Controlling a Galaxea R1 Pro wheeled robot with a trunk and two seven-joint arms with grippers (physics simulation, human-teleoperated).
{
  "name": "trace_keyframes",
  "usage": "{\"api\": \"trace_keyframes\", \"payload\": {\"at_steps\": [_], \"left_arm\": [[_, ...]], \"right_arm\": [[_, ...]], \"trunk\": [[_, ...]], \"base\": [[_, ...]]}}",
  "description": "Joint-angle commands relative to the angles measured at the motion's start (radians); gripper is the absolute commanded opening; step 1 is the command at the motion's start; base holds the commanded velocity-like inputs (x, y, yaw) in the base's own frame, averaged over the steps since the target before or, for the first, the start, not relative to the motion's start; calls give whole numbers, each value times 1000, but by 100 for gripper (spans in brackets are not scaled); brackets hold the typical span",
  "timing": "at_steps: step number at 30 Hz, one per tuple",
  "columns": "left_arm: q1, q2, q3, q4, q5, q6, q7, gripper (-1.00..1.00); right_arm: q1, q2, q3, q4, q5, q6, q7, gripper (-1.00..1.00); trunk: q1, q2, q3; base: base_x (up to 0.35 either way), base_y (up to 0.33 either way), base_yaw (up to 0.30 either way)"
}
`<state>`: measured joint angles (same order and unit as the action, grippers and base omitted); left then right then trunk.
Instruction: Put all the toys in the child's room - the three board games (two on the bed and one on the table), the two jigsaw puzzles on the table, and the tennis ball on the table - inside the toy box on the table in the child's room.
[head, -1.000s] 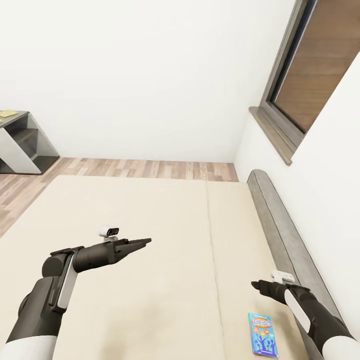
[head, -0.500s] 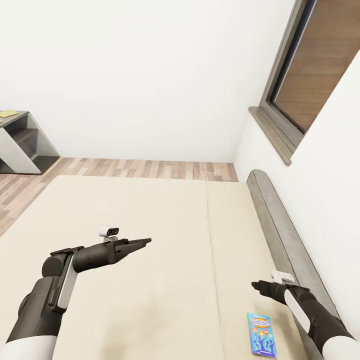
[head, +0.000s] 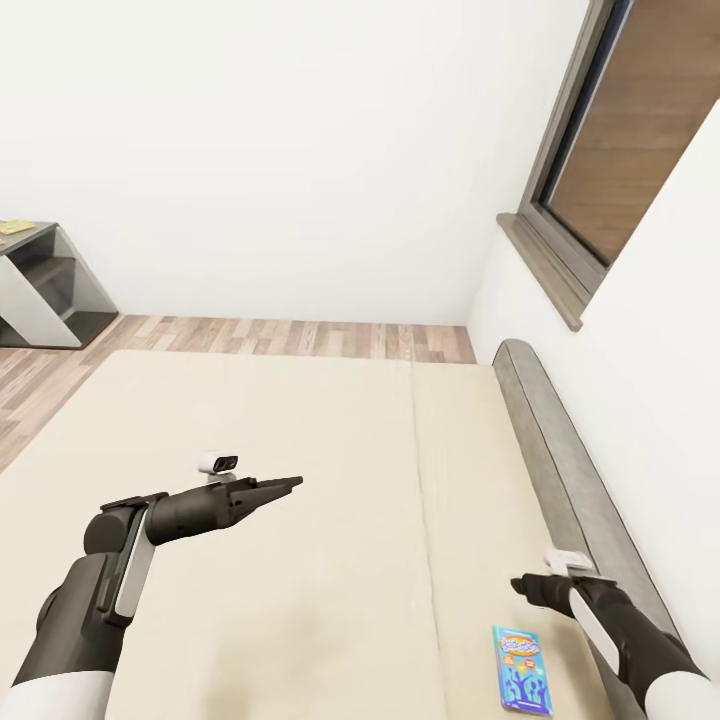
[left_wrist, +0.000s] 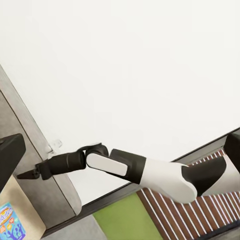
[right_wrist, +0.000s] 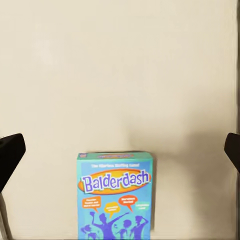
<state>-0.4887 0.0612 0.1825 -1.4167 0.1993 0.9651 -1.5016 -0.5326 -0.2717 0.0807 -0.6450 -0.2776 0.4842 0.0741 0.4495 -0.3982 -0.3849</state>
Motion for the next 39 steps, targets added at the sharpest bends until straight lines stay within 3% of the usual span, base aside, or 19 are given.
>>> {"api": "trace_keyframes", "payload": {"at_steps": [1, 9, 17, 26, 31, 39], "left_arm": [[-1, 0, 0, 0, 0, 11, -3, 100], [-1, 0, 0, 1, 0, 12, -4, 100], [-1, -1, -6, 1, 0, 12, -3, 100], [-1, -2, -9, 1, 0, 11, -3, 100], [-1, -3, -10, 1, -1, 11, -2, 100], [-1, -3, -11, 7, -2, 11, -2, 100]], "right_arm": [[-2, -2, 4, 5, 0, 3, 1, 100], [-10, -6, 4, 110, 8, -47, 10, 100], [-4, 0, -3, 136, -5, -50, 91, 100], [15, 7, -4, 210, -10, -63, 104, 100], [28, 15, -5, 299, -11, -136, 106, 100], [44, 18, -4, 340, -9, -177, 105, 100]], "trunk": [[1, -2, -2], [1, -2, -2], [1, -2, -2], [1, -2, -2], [1, -2, -2], [1, -2, -2]], "base": [[0, 0, 0], [0, 0, 0], [0, 0, 0], [0, 0, 0], [0, 0, 0], [0, 0, -4]]}}
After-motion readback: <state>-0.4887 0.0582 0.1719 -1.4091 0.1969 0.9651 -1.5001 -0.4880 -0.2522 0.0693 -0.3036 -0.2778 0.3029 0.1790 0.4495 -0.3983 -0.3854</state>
